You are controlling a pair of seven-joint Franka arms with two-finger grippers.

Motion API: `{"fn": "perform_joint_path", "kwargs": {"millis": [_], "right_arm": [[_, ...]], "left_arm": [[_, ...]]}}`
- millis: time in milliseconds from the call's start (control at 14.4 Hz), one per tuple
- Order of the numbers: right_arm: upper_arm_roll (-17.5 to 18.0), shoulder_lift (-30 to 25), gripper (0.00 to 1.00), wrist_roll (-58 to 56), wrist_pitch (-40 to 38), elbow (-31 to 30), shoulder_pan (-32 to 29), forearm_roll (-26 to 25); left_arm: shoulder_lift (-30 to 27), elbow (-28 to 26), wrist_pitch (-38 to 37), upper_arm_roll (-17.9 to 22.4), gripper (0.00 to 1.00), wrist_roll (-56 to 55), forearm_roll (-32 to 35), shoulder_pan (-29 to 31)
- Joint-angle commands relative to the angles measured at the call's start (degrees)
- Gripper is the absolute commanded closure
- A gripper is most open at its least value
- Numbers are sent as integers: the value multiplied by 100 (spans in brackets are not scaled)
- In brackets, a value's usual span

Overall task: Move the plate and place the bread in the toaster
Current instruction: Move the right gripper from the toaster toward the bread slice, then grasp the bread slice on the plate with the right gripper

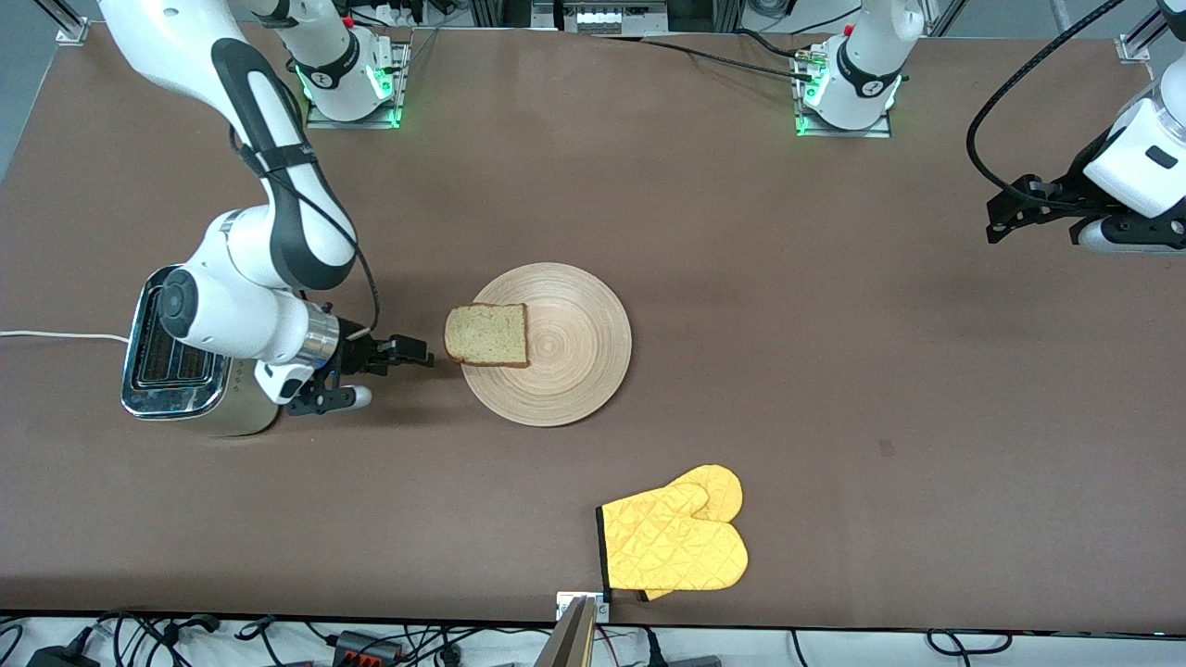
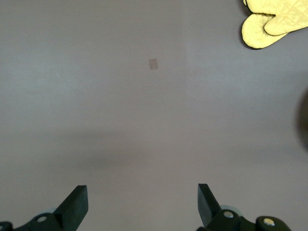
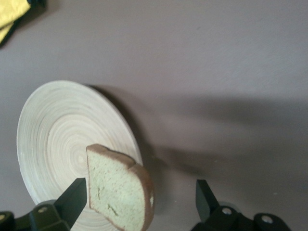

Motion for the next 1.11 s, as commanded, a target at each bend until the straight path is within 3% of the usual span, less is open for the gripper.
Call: {"fn": "perform_joint_path", "kwargs": {"millis": [0, 139, 1043], "right_arm": [[1, -8, 0, -19, 66, -121, 32, 32], [1, 238, 0, -115, 382, -103, 49, 504], [-17, 397, 0, -221, 375, -33, -21, 577]], "left_arm": [[91, 168, -49, -26, 0, -33, -57, 20], [91, 168, -58, -26, 0, -25, -57, 20], [91, 168, -58, -26, 0, -25, -57, 29]]}}
